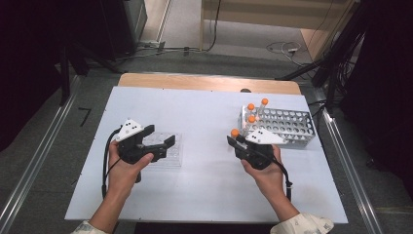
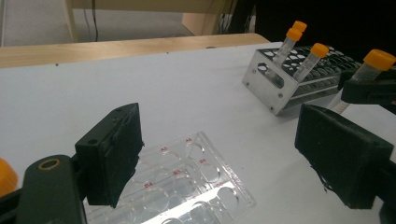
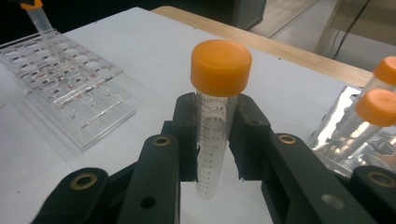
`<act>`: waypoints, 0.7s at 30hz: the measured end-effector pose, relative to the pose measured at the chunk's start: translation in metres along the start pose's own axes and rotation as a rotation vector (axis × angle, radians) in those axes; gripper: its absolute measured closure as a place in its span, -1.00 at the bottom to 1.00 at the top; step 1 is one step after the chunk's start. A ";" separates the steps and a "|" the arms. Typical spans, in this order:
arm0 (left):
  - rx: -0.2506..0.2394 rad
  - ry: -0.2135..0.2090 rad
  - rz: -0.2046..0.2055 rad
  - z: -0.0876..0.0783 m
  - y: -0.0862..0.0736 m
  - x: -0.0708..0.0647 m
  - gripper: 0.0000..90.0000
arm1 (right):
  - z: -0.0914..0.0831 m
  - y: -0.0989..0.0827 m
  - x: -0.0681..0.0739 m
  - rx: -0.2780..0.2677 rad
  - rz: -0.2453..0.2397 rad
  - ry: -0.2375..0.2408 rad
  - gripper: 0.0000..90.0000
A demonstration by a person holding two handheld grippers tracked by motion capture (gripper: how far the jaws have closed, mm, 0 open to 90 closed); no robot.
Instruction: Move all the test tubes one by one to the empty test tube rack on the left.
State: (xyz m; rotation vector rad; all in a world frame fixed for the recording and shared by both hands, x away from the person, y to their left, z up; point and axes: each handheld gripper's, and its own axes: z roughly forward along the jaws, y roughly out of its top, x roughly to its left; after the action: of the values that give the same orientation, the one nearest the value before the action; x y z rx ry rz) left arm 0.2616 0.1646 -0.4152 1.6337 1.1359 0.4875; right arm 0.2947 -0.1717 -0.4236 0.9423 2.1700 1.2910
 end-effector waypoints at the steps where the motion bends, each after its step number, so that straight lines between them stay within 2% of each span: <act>1: 0.001 -0.004 0.002 0.001 0.000 -0.001 -0.64 | 0.001 0.000 0.002 0.002 -0.005 0.003 0.58; 6: -0.001 -0.017 0.011 0.002 -0.001 -0.007 -0.64 | 0.004 -0.001 0.009 0.012 -0.021 0.019 0.58; 16: -0.007 -0.077 0.026 0.009 -0.004 -0.023 -0.63 | 0.010 -0.003 0.024 0.024 -0.050 0.067 0.58; 21: 0.001 -0.101 0.056 0.016 -0.008 -0.036 -0.63 | 0.015 -0.005 0.032 0.034 -0.056 0.091 0.58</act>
State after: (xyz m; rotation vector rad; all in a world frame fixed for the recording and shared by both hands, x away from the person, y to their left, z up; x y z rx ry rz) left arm 0.2532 0.1260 -0.4211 1.6754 1.0186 0.4356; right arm 0.2817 -0.1410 -0.4358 0.8451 2.2774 1.2983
